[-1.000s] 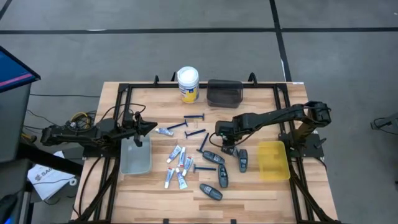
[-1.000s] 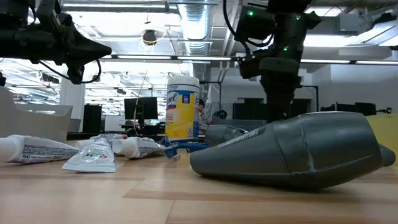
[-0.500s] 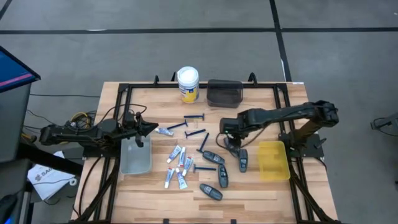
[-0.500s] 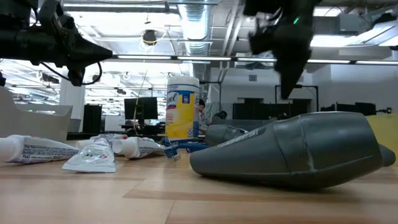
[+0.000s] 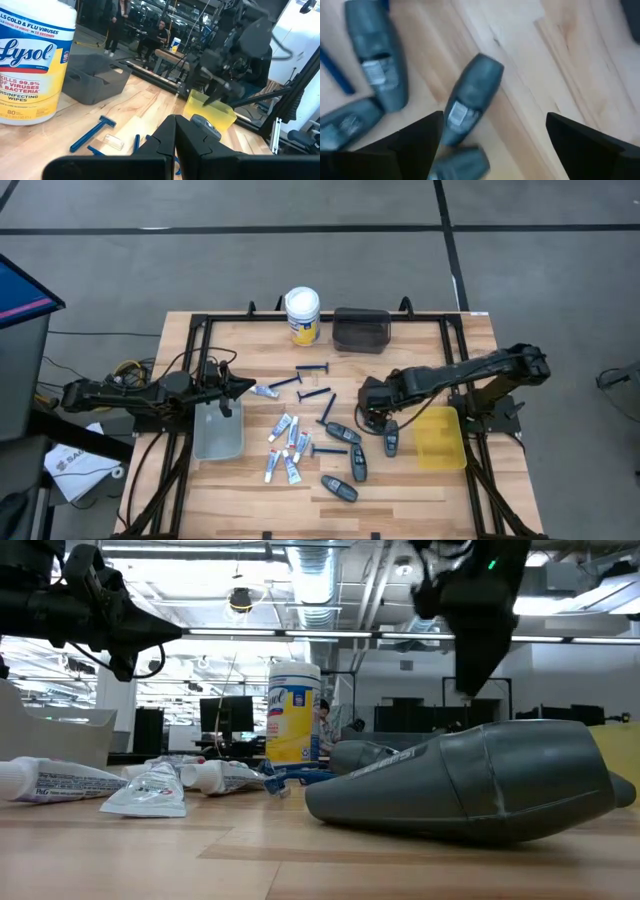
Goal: Pick & Place Travel size toiletries
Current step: Put the black deodorant into the yellow bin
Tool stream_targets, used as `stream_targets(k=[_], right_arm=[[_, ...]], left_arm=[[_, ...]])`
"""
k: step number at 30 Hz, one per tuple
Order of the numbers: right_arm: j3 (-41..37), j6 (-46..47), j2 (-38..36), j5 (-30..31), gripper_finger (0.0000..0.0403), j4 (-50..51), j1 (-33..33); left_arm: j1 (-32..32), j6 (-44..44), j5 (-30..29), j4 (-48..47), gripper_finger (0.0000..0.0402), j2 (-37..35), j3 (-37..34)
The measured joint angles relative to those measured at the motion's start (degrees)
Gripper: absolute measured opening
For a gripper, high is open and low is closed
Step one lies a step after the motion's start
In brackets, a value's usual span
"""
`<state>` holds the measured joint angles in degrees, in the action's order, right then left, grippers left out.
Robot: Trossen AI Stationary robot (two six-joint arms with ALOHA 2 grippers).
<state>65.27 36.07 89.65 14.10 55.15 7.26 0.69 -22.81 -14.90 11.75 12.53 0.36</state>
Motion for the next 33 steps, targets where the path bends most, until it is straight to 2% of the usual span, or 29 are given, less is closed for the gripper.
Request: stream_targets(k=[7, 15, 21, 28, 33], right_arm=[[-3.4, -0.5, 4.4, -0.5, 0.033, -8.5, -3.1], [-7.9, 0.3, 4.4, -1.7, 0.0331, -14.7, -4.2], [-13.7, 2.7, 4.4, -4.4, 0.033, -24.6, -3.8], [-17.2, 3.0, 4.4, -5.1, 0.032, -26.2, -3.9], [-17.3, 3.0, 4.4, -5.1, 0.0284, -27.0, -3.9]], left_arm=[[0.0, 0.0, -0.1, 0.1, 0.0, 0.0, 0.0], [0.0, 0.0, -0.1, 0.3, 0.0, 0.7, 0.0], [0.0, 0.0, -0.1, 0.6, 0.0, 0.7, 0.0], [0.0, 0.0, -0.1, 0.9, 0.0, 0.7, 0.0], [0.0, 0.0, -0.1, 1.2, 0.0, 0.7, 0.0]])
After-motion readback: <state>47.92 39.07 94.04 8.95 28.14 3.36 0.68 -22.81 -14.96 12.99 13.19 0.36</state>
